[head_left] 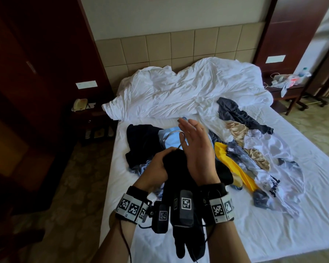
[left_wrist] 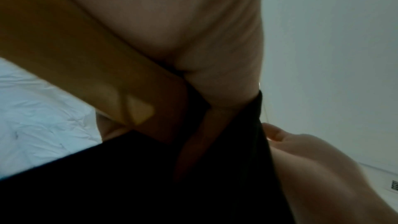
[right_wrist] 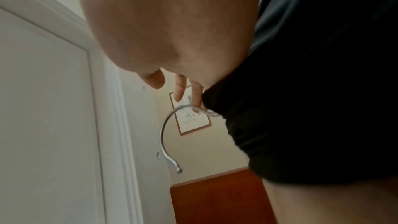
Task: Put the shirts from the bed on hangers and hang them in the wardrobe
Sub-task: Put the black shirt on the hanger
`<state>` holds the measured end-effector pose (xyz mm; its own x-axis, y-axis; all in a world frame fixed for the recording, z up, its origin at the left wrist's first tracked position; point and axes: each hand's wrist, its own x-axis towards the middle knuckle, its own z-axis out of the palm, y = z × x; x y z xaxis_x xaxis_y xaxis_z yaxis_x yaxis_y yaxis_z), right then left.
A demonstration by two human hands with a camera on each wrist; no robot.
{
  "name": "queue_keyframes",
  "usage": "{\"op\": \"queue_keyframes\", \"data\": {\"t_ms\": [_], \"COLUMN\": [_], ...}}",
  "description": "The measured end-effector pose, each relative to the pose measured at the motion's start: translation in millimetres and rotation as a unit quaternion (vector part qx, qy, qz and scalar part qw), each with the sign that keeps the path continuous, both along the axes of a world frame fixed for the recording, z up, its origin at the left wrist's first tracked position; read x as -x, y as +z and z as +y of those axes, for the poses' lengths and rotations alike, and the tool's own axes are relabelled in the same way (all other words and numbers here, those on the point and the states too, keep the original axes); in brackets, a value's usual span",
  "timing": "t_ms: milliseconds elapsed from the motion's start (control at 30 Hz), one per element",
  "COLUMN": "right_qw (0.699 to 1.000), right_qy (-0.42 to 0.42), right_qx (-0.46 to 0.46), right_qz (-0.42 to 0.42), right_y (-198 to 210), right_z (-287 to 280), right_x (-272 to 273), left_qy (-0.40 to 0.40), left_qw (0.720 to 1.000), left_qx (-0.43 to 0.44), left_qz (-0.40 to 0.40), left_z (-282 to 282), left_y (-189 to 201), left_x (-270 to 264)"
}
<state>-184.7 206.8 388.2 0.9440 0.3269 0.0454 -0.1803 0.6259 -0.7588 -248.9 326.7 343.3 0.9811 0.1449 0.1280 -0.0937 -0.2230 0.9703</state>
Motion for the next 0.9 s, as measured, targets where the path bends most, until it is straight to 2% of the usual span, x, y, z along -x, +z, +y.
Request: {"op": "queue_keyframes", "data": {"t_ms": [67,133,200,267,400,433,467,533,600,667,800,900], "right_qw": [0.999,0.981,0.930,0.871,0.747,0.728,0.724,0.735,0.773,0.791,0.787,0.778], "right_qy": [-0.041,-0.130,-0.206,-0.236,-0.186,-0.176,-0.166,-0.153,-0.147,-0.128,-0.041,-0.015], "right_qx": [0.025,0.123,0.250,0.364,0.565,0.583,0.584,0.557,0.504,0.471,0.469,0.469], "right_qz": [-0.004,-0.081,-0.172,-0.231,-0.298,-0.315,-0.328,-0.357,-0.356,-0.369,-0.398,-0.417], "right_y": [-3.3,-8.9,-18.9,-31.1,-58.3,-60.7,-57.2,-44.8,-31.3,-20.6,-23.0,-25.9], "right_z": [-8.9,-26.4,-49.9,-70.1,-66.5,-59.8,-51.8,-37.1,-27.8,-26.7,-40.0,-38.2], "right_x": [-5.4,-15.3,-24.6,-33.0,-45.0,-44.7,-41.3,-29.2,-18.7,-13.9,-22.2,-21.7], "left_qy": [-0.014,-0.017,-0.017,-0.024,-0.018,-0.015,-0.008,0.016,0.039,0.047,-0.016,-0.038], "left_qw": [1.000,0.999,0.999,0.997,0.996,0.995,0.995,0.996,0.996,0.997,0.997,0.997], "left_qx": [-0.012,-0.025,-0.032,-0.036,-0.039,-0.044,-0.045,-0.031,-0.001,0.004,-0.072,-0.070], "left_qz": [0.001,-0.010,-0.037,-0.060,-0.078,-0.083,-0.086,-0.086,-0.076,-0.062,-0.035,-0.018], "left_z": [1.6,5.6,11.3,17.9,21.4,19.5,17.5,13.3,13.4,17.5,28.8,29.6], "left_y": [6.8,14.8,24.0,29.6,39.7,41.7,43.4,45.1,41.5,38.2,40.1,42.3], "left_x": [-0.3,-0.9,-2.5,-3.9,-9.1,-11.3,-13.5,-18.6,-24.2,-26.7,-21.5,-19.9]}}
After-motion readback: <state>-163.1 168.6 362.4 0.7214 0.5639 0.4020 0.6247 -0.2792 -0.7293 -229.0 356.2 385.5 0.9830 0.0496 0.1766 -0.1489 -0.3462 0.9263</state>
